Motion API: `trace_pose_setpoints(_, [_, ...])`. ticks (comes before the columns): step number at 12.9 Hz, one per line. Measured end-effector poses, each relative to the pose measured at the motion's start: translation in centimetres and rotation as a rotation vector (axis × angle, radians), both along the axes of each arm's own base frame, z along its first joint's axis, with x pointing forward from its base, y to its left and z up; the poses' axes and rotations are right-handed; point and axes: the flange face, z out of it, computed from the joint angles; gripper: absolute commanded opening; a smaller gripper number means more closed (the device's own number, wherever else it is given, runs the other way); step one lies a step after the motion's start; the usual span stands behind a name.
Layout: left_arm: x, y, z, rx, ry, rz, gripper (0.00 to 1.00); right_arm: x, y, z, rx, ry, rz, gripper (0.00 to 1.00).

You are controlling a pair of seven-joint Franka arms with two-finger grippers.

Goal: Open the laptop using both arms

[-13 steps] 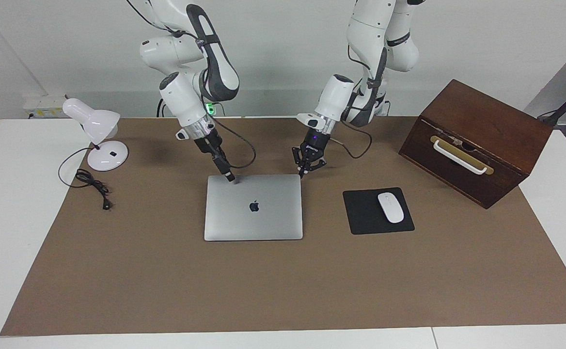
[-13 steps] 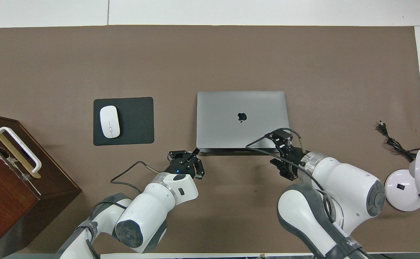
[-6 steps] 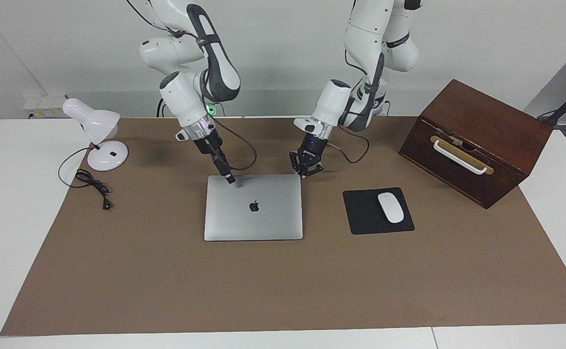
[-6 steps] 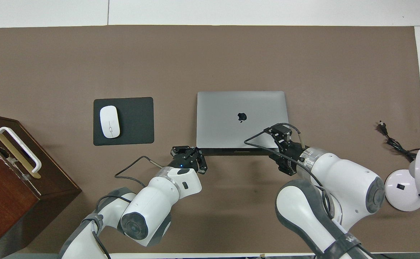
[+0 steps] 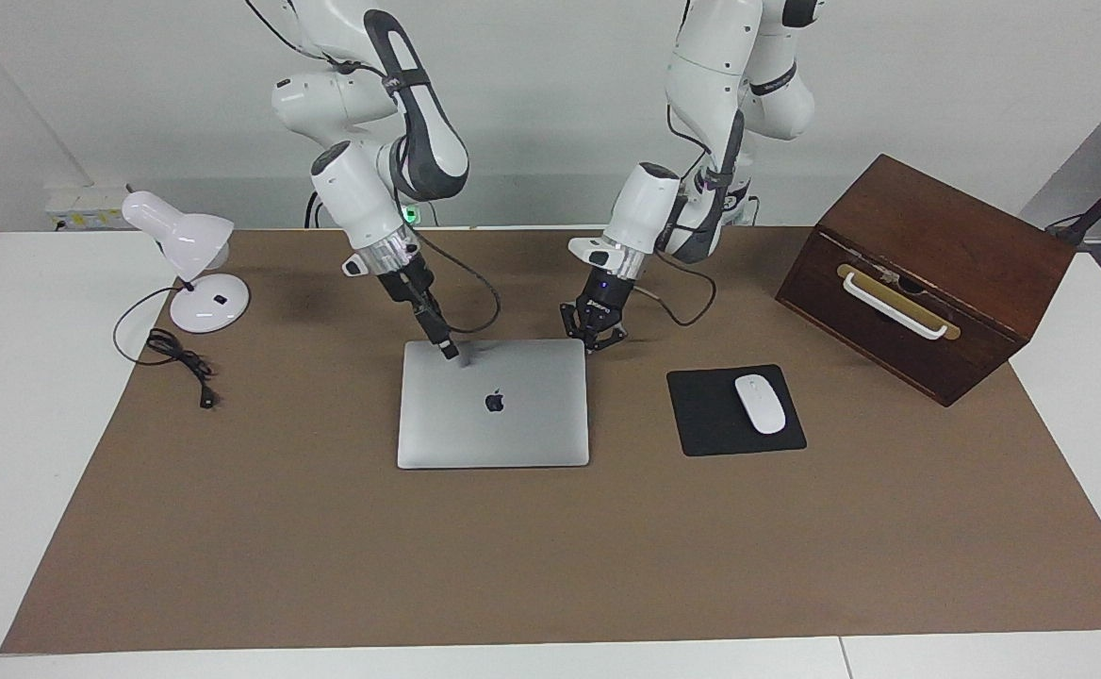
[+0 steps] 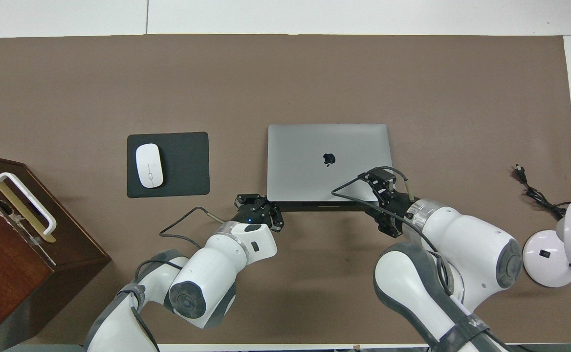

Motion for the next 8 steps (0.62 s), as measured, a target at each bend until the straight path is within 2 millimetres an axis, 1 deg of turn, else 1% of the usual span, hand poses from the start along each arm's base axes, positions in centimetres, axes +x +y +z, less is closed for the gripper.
trace_pose_setpoints(4, [0.5,-0.04,-0.63,0.028,-0.015,-0.028,0.0,0.32,0.15,0.28,0.002,-0.008,0.003,1.0])
trace_pose_setpoints(8, [0.57,-0.11,-0.64,0.043,-0.029,-0.052,0.0,0.54,0.26,0.24,0.002,-0.009,0.005,1.0])
